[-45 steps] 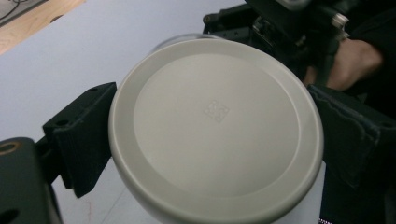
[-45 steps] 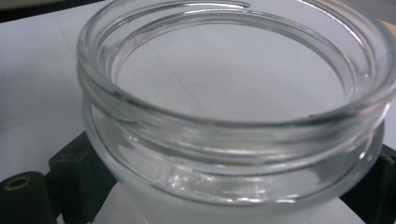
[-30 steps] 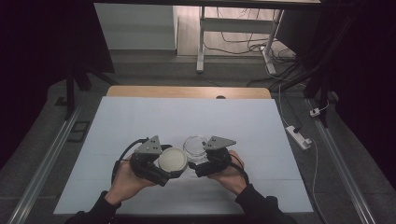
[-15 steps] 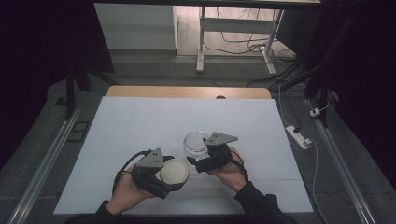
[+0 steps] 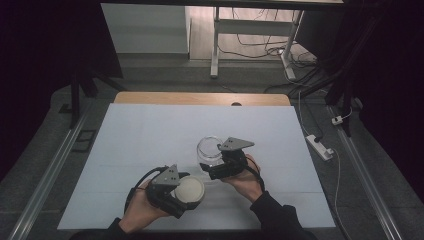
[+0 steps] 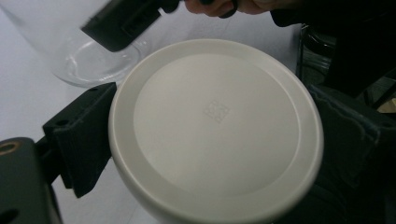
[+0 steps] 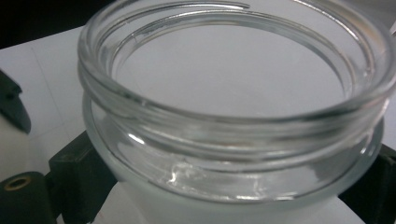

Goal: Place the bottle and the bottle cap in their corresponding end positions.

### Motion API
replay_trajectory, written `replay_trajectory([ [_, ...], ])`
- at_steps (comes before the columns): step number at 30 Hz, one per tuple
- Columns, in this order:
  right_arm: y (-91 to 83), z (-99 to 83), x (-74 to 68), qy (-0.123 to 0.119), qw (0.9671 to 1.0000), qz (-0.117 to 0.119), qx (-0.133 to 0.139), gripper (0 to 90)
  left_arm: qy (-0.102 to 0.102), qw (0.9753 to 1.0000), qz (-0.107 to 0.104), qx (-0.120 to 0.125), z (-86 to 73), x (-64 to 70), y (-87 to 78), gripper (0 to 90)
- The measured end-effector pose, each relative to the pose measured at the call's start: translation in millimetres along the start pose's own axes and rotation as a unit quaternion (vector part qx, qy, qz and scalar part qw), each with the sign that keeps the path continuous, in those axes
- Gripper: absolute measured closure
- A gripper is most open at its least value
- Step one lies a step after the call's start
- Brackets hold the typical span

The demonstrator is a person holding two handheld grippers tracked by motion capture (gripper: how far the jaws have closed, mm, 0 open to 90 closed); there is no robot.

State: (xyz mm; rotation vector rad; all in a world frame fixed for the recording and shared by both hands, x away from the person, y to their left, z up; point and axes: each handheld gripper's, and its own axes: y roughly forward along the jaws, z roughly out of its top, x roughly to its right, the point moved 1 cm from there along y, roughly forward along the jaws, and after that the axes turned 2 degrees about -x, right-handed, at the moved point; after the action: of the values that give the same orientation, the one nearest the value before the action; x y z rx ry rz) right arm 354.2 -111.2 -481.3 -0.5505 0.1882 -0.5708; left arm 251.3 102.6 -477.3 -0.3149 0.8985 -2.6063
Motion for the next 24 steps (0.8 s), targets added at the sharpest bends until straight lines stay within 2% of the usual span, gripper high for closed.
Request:
replay_trajectory([
  [5,3.5,1.7,5.2,0.005,1.0,-0.002,-0.001,6.6,0.007,0.9999,0.007,-0.008,-0.9,0.2,7.0,8.2],
  [13,11.3,7.3,11.7,0.009,0.9999,-0.006,0.0,6.6,0.006,0.9999,0.005,-0.009,-1.2,-2.2,16.4,8.2],
  [24,25.7,11.3,24.0,0.013,0.9998,-0.017,-0.001,6.6,0.01,0.9997,0.017,-0.011,-3.5,-10.3,32.1,8.2],
])
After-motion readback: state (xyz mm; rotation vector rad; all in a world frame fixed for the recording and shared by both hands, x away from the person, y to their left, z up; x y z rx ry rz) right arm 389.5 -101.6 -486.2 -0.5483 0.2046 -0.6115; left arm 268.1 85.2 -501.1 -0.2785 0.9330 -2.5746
